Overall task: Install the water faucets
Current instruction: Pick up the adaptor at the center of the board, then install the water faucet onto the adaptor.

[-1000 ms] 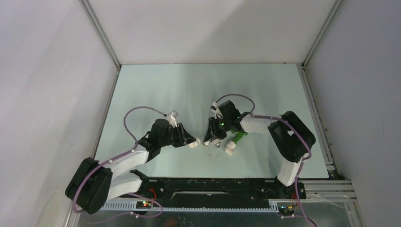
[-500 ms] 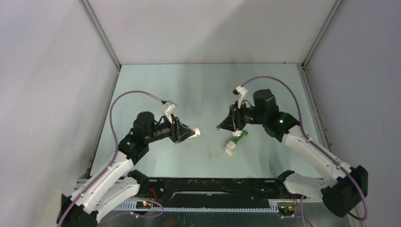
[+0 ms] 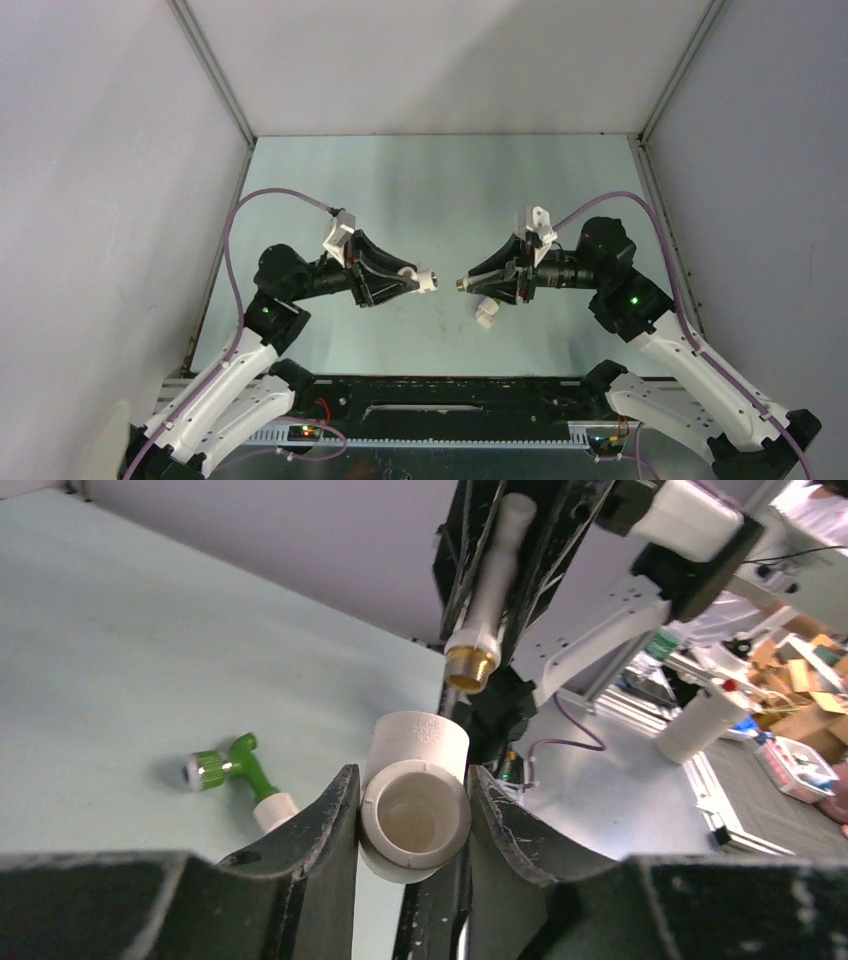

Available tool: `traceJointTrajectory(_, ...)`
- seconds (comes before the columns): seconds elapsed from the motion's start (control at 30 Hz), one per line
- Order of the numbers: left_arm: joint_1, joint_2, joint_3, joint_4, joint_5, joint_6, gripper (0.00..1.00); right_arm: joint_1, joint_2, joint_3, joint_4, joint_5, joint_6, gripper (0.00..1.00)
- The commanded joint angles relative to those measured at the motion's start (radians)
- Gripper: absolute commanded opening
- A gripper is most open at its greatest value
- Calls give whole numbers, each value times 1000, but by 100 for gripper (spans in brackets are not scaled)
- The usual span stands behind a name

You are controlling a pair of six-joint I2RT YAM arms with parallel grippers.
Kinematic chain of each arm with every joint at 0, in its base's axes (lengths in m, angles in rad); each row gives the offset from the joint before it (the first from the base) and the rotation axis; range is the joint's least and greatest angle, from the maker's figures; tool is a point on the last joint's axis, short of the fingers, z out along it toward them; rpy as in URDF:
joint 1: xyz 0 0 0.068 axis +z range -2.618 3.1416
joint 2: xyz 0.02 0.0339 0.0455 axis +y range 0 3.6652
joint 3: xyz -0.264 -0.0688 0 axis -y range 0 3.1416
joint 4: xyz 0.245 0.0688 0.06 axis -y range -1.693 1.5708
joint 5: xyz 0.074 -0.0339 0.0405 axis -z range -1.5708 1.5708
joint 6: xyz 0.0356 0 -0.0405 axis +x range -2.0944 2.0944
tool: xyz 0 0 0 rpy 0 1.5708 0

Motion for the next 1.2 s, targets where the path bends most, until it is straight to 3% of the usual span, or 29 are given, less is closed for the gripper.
traceJointTrajectory(0.0,-3,2,-7,186,82,-112,0,69,-6,-4,121,2,-104,0)
traceJointTrajectory(0.37,-11,3,-9,181,79,-133,0,154,59,-4,317,97,-95,0)
traceJointTrajectory(1.17,-19,-16,-35,265,-23,-171,0,191,84,-4,240,140,-128,0)
